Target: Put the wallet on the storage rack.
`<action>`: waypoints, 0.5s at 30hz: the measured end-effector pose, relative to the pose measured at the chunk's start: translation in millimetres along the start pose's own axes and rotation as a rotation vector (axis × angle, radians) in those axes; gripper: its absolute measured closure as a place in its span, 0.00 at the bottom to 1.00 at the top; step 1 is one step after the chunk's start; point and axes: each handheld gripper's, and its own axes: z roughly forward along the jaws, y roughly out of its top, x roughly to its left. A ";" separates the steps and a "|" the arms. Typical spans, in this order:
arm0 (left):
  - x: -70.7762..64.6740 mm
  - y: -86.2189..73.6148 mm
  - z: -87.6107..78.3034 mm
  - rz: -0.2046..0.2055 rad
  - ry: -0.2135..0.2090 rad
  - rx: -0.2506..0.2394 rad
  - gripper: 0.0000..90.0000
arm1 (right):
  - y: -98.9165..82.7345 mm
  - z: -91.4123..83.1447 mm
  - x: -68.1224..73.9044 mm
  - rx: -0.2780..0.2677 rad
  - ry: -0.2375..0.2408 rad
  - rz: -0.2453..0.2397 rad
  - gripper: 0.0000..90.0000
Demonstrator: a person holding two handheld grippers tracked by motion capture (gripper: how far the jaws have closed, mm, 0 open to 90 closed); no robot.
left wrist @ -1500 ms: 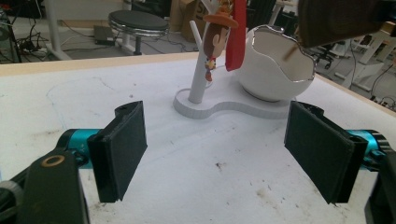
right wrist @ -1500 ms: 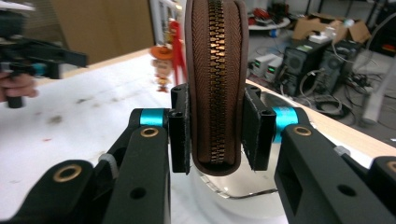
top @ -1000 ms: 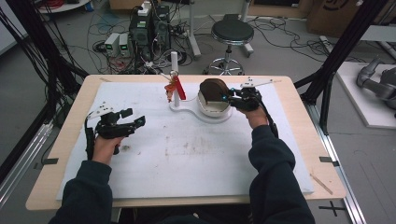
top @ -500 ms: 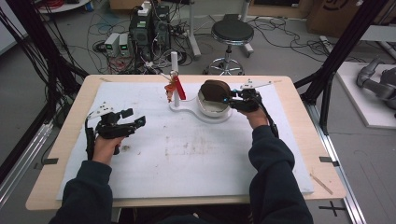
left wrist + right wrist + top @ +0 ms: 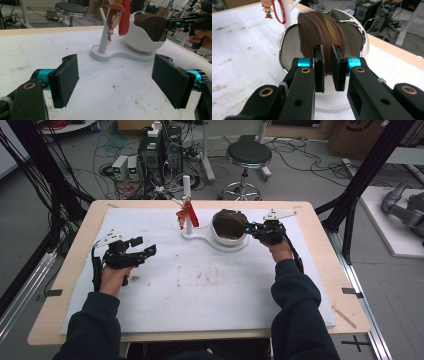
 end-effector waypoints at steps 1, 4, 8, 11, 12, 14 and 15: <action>0.0 0.1 -0.1 -0.002 0.000 -0.002 0.24 | 0.3 0.9 0.5 -0.010 -0.007 0.013 0.80; 0.5 0.0 -0.2 -0.003 0.001 -0.002 0.24 | 1.3 0.7 0.3 -0.031 -0.009 0.031 0.79; 0.4 -0.2 0.1 -0.003 -0.002 -0.003 0.24 | 1.5 -5.7 -1.2 -0.037 -0.016 0.060 0.68; 0.5 0.2 -0.7 0.006 0.003 -0.009 0.24 | 0.1 -15.8 -3.8 -0.052 -0.037 0.112 0.52; 0.9 0.5 -1.1 0.016 0.003 -0.011 0.24 | -1.1 -20.2 -4.1 -0.053 -0.050 0.130 0.48; 0.5 0.7 -1.5 0.032 0.008 -0.018 0.24 | -4.8 -29.2 -3.0 -0.037 -0.090 0.131 0.42; 0.3 0.7 -1.4 0.052 0.014 -0.017 0.23 | -7.2 -33.8 -1.8 -0.022 -0.105 0.128 0.40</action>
